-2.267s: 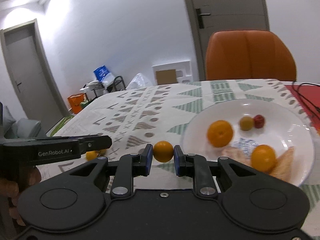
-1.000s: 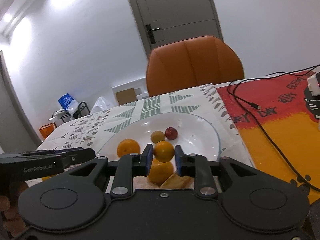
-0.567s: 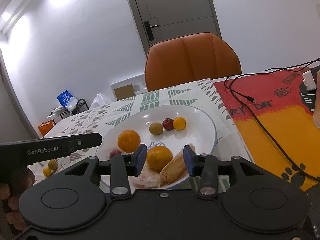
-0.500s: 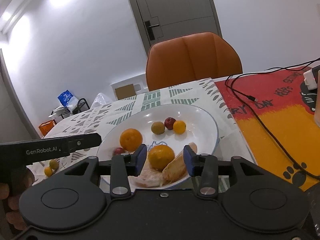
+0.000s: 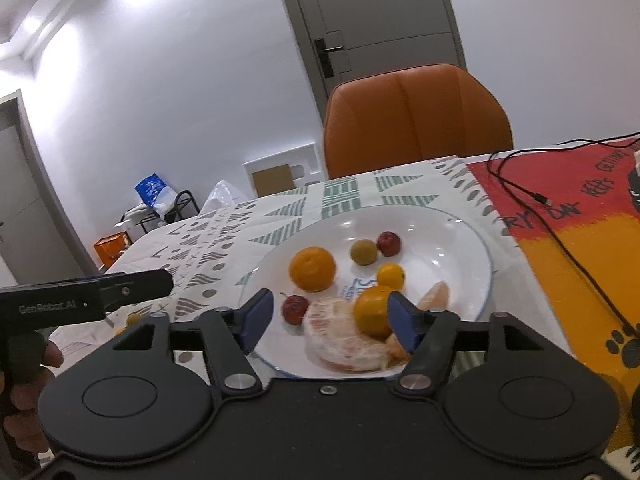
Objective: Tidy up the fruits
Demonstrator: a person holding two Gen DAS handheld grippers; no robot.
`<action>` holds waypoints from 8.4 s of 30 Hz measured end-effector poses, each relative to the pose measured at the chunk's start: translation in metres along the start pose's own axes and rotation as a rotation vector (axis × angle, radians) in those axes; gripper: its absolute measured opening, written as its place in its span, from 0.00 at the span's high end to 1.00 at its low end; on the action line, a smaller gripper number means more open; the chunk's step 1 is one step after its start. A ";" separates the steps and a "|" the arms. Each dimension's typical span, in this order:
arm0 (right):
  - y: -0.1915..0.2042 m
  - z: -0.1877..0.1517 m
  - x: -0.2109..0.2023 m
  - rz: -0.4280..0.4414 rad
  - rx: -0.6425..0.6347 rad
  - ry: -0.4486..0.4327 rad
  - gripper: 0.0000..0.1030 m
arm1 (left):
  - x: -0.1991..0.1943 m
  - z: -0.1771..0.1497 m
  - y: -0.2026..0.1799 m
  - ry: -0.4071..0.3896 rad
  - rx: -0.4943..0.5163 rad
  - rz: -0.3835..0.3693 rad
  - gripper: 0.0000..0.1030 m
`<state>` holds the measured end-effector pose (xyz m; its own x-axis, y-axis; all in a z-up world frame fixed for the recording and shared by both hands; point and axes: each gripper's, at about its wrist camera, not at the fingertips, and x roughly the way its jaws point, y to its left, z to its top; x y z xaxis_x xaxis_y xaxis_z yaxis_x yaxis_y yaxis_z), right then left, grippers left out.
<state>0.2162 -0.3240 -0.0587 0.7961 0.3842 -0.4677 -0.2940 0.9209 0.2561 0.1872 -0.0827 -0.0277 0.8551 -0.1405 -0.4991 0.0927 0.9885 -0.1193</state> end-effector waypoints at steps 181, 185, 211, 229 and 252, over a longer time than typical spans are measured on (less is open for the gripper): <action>-0.045 0.005 0.002 -0.070 0.013 -0.022 0.71 | 0.062 0.005 -0.071 0.056 0.099 -0.136 0.78; -0.049 0.004 -0.003 -0.070 0.020 -0.026 0.71 | 0.064 0.007 -0.081 0.055 0.110 -0.152 0.78; -0.040 0.003 -0.008 -0.057 0.021 -0.032 0.59 | 0.047 0.002 -0.054 0.078 0.055 -0.096 0.35; -0.008 -0.002 -0.020 -0.047 0.011 -0.031 0.02 | 0.001 -0.008 -0.006 0.068 -0.047 -0.012 0.06; 0.044 -0.012 -0.054 -0.045 -0.023 -0.025 0.00 | -0.075 -0.025 0.040 0.018 -0.111 0.094 0.00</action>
<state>0.1541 -0.3036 -0.0330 0.8214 0.3411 -0.4571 -0.2699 0.9385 0.2154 0.1139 -0.0344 -0.0161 0.8482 -0.0490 -0.5275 -0.0455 0.9853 -0.1647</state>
